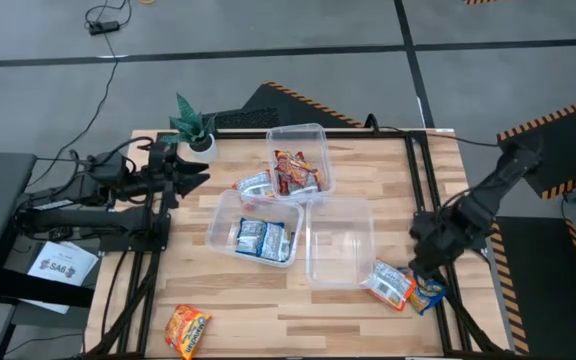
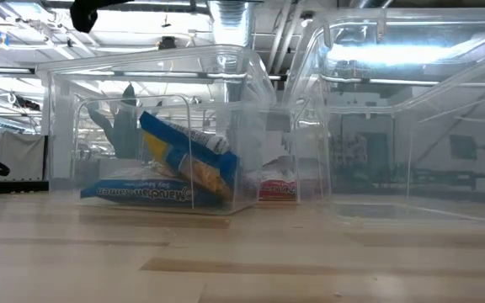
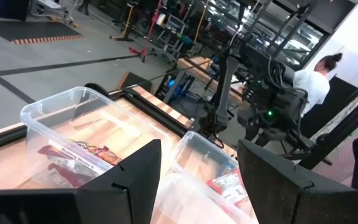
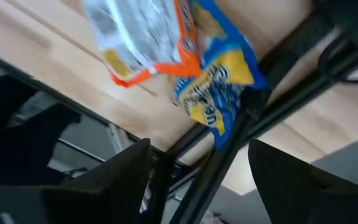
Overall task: Sort Maruchan noodles
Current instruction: Put the blue noodle pack into the bottom left transparent bin
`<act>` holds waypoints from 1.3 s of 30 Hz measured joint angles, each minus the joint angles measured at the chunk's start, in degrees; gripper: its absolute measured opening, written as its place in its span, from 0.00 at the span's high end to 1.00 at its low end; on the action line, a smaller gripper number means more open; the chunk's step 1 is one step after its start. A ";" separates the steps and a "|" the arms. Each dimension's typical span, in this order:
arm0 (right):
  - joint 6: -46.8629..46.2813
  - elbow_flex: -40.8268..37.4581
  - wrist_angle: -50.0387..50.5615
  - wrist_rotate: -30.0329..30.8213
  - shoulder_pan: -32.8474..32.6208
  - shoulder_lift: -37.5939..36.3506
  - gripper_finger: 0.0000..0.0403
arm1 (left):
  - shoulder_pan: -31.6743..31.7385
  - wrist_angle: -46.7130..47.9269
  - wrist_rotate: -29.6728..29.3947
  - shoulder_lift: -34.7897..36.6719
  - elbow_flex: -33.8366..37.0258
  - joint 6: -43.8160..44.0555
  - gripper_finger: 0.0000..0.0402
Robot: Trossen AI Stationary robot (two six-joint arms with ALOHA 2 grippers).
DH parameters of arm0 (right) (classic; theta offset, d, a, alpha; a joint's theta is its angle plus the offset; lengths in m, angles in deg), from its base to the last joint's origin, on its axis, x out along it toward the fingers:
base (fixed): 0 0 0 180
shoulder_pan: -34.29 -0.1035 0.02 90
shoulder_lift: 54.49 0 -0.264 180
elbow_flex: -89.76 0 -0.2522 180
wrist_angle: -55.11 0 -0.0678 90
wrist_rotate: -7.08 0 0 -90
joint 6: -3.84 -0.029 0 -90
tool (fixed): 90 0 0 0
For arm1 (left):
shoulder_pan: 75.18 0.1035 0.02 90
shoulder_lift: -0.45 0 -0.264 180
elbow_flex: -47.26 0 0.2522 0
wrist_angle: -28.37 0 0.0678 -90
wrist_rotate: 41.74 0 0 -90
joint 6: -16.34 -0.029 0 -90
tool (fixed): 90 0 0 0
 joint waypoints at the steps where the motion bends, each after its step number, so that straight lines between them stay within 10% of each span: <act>1: -1.89 -1.04 -0.99 -0.33 -1.37 0.54 0.28 | 0.00 0.06 0.00 0.01 0.00 0.00 0.51; 29: -6.66 -13.98 -18.44 0.15 -7.87 14.57 0.31 | -0.04 -0.01 0.02 0.02 0.00 0.00 0.51; 33: -4.34 -13.97 -18.56 0.04 -7.86 15.95 0.44 | -0.04 -0.01 0.02 0.02 0.00 -0.02 0.51; 39: -1.96 -13.97 -21.47 -0.21 -7.86 16.98 0.90 | -0.04 -0.01 0.02 0.02 0.00 -0.02 0.51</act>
